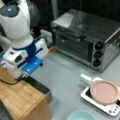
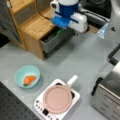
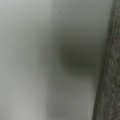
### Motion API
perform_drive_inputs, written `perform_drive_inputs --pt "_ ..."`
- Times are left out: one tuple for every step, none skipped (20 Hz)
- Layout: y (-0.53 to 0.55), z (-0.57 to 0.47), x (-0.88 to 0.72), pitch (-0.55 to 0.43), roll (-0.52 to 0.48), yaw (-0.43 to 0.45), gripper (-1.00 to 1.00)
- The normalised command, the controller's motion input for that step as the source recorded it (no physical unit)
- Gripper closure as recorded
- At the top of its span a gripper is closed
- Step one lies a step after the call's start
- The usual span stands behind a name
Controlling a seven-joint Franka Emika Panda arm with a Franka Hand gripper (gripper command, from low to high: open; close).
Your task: Open the drawer. Pick up the carrot. Put the carrots in the drawer.
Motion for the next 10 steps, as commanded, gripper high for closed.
perform_drive_inputs --pt "-0.08 -0.15 0.03 0.009 -0.101 0.146 -1.00" --pt "-0.08 -0.15 0.02 0.009 -0.099 0.146 -1.00" --pt "-0.07 -0.16 0.02 0.004 -0.101 0.144 -1.00" --pt "-0.06 -0.16 0.01 -0.004 -0.098 0.144 -1.00" --pt "-0.05 -0.17 0.01 -0.012 -0.096 0.144 -1.00" --pt "-0.05 -0.16 0.00 -0.017 -0.096 0.144 -1.00" --pt "-0.04 -0.16 0.00 -0.023 -0.097 0.144 -1.00" --pt "-0.03 -0.16 -0.01 -0.030 -0.100 0.143 -1.00" --pt "-0.02 -0.16 -0.01 -0.038 -0.098 0.143 -1.00" --pt "-0.01 -0.16 -0.02 -0.042 -0.095 0.142 -1.00"
